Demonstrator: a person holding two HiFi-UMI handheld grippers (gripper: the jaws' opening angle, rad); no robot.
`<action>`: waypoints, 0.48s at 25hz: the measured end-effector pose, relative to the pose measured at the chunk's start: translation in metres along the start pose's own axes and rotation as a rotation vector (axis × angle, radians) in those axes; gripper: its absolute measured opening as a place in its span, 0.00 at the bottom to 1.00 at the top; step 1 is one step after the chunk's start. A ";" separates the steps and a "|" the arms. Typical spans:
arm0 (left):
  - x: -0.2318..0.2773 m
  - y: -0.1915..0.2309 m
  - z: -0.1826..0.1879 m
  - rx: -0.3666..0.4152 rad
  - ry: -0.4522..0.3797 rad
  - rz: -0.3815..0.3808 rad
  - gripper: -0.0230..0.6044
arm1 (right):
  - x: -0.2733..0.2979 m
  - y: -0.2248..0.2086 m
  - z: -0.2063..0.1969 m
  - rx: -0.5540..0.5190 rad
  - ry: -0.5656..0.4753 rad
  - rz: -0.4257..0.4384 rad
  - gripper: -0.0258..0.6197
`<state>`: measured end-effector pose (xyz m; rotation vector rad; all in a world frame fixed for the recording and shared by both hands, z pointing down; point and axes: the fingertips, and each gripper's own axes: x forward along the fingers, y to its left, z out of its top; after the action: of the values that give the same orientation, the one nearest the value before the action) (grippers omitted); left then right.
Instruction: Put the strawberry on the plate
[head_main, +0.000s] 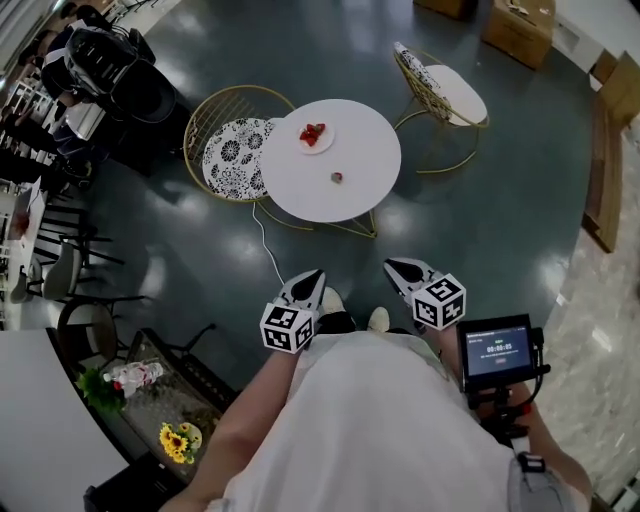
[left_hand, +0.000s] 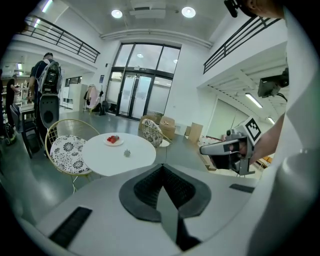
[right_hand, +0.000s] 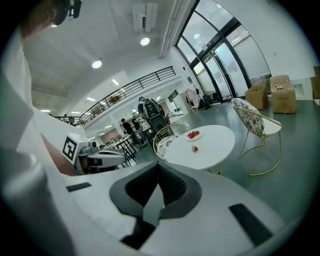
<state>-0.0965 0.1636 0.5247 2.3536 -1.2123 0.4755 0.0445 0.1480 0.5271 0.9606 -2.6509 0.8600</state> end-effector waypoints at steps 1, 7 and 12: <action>0.000 0.002 -0.001 0.001 0.001 -0.004 0.05 | 0.002 0.000 0.000 0.000 -0.001 -0.004 0.05; 0.019 0.018 0.007 0.007 0.013 -0.034 0.05 | 0.017 -0.015 0.008 0.013 -0.003 -0.035 0.05; 0.044 0.044 0.013 0.005 0.021 -0.049 0.05 | 0.041 -0.032 0.017 0.017 -0.001 -0.050 0.05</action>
<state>-0.1073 0.1047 0.5458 2.3711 -1.1424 0.4863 0.0339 0.0968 0.5422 1.0261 -2.6127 0.8721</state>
